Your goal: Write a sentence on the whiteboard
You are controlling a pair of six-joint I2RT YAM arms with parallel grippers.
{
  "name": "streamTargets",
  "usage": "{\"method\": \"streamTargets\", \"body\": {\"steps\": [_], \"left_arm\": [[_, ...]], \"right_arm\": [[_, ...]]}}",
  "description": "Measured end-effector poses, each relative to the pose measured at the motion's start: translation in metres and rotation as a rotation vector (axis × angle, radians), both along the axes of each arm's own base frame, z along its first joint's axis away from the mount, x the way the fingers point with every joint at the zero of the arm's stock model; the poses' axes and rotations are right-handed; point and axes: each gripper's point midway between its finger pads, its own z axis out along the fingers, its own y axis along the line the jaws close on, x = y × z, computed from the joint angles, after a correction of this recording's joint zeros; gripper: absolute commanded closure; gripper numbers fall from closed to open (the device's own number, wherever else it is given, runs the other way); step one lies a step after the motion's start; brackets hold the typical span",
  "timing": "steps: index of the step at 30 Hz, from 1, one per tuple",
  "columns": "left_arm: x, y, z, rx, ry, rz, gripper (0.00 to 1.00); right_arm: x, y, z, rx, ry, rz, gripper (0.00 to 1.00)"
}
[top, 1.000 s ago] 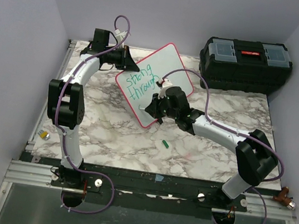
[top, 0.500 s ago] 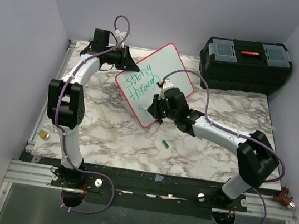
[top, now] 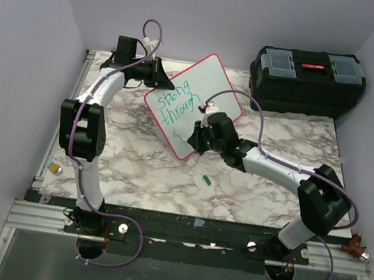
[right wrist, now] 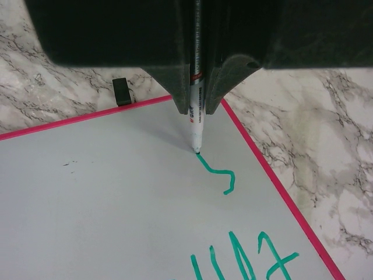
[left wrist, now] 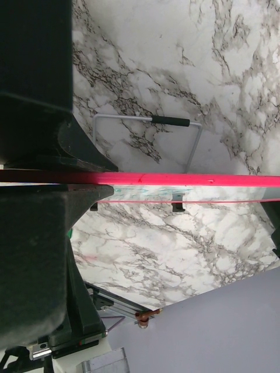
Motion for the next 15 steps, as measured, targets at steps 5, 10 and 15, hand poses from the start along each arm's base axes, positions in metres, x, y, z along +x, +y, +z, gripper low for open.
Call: {"method": "streamTargets", "body": {"steps": [5,10,15], "left_arm": [[0.0,0.0,0.0,-0.001,-0.001,0.0,1.0],[0.0,0.0,0.0,-0.003,0.002,0.0,1.0],[0.0,0.0,0.0,-0.004,0.004,0.001,1.0]], "right_arm": [[-0.007,0.003,-0.002,-0.001,0.018,0.048,0.99],[-0.015,0.007,-0.003,0.001,0.031,0.092,0.99],[-0.015,0.013,0.006,0.014,0.024,0.117,1.0]]}}
